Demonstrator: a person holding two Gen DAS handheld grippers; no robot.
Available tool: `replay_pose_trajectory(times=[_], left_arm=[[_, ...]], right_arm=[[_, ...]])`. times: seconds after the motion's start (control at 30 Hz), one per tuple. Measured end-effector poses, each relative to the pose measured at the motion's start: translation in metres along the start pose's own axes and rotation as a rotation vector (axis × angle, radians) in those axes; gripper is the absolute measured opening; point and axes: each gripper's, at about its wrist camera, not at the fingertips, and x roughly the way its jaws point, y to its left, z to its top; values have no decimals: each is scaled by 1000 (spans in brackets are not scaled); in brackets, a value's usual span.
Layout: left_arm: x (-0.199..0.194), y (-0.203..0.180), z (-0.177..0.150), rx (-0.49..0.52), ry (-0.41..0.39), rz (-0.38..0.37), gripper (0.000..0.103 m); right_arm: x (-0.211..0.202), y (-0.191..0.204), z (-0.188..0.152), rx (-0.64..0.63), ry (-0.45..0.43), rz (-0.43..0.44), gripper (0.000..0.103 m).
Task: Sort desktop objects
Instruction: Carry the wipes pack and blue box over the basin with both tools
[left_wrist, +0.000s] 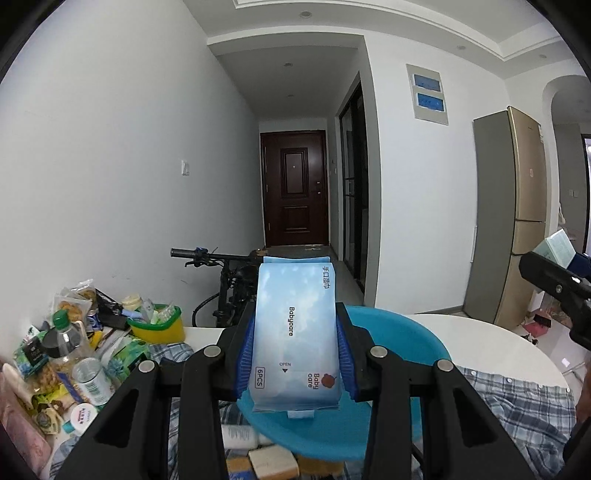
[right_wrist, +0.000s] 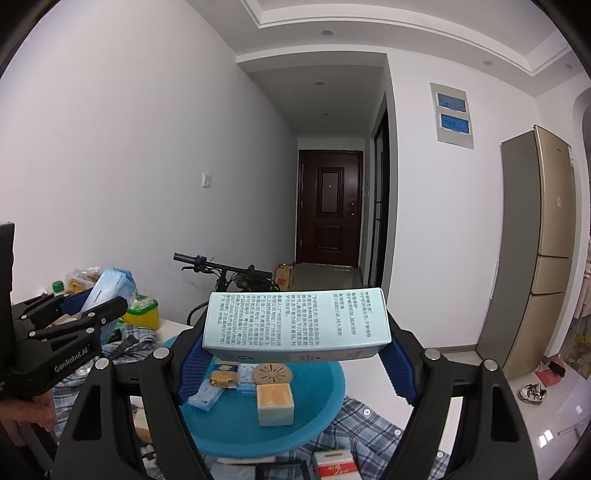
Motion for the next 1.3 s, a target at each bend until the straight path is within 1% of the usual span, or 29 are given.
replay_pose_trajectory(times=[0.13,0.2,0.27,0.43,0.63,0.9,1.3], left_arm=[[30,6,6,-31,37,-30,41],[41,5,10,-22,28,-21,41],[52,4,13,-13,18,-12,41],[76,4,21,-23,12,-26,41],[102,6,28,-33,1,-24,41],[128,12,33,-39,-11,-19,41],[147,17,35,-32,-11,-22,41]], right_arm=[[24,-6,5,3,11,-6,79],[34,-9,8,12,17,8,79],[44,-11,11,9,17,3,79],[65,-10,15,-1,14,5,79],[87,-1,17,-53,-5,-7,79],[112,0,18,-38,-2,12,79],[126,2,25,-56,-12,12,79]])
